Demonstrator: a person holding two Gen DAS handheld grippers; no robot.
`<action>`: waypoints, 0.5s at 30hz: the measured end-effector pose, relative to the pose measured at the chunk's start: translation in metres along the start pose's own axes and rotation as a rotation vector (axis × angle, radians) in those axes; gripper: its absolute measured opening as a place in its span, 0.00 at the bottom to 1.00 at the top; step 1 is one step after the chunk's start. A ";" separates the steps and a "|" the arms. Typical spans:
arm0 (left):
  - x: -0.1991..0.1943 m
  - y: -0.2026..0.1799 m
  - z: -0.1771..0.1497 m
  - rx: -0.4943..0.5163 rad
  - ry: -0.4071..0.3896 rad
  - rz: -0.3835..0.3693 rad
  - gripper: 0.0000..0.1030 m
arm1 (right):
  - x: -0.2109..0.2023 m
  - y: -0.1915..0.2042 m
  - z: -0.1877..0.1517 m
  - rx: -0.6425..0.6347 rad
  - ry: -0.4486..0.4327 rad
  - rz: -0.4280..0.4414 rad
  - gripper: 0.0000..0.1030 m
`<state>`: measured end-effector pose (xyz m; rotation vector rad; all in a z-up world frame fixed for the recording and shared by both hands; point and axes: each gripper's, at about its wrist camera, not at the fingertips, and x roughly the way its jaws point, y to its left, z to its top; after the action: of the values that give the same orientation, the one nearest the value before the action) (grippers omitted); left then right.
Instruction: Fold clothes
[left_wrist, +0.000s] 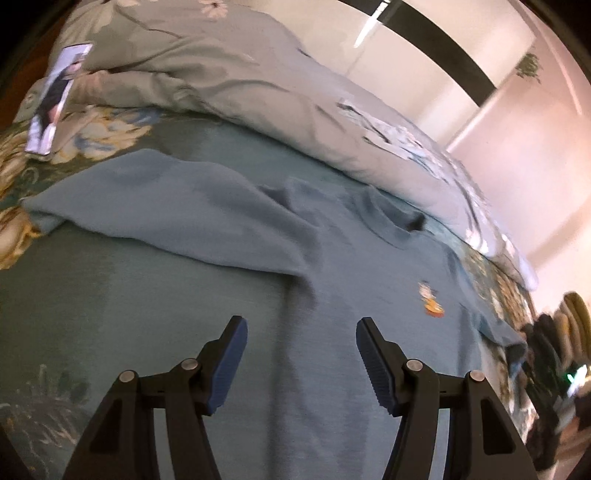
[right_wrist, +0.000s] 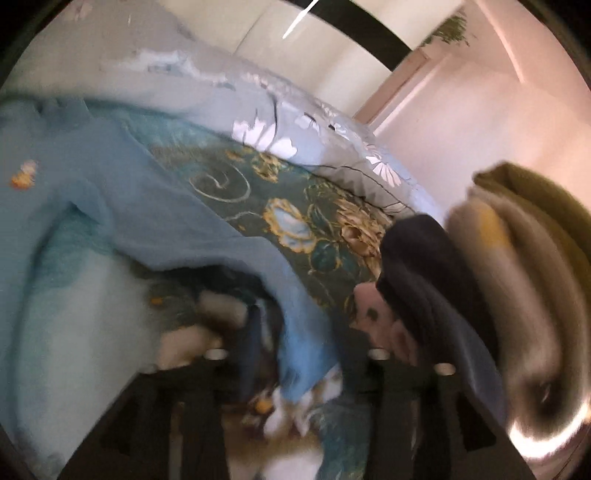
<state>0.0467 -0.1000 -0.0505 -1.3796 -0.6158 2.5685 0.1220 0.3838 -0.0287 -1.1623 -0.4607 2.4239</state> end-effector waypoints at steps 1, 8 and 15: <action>0.000 0.006 0.001 -0.020 -0.001 0.009 0.63 | -0.003 -0.002 -0.002 0.041 -0.002 0.035 0.43; 0.001 0.027 0.000 -0.112 0.009 -0.025 0.64 | 0.024 -0.031 -0.028 0.694 0.066 0.577 0.43; -0.004 0.030 0.000 -0.091 0.002 -0.007 0.64 | 0.044 -0.042 -0.011 0.990 -0.007 0.602 0.44</action>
<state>0.0507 -0.1286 -0.0598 -1.4038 -0.7454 2.5628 0.1146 0.4433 -0.0444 -0.8683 1.1305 2.5284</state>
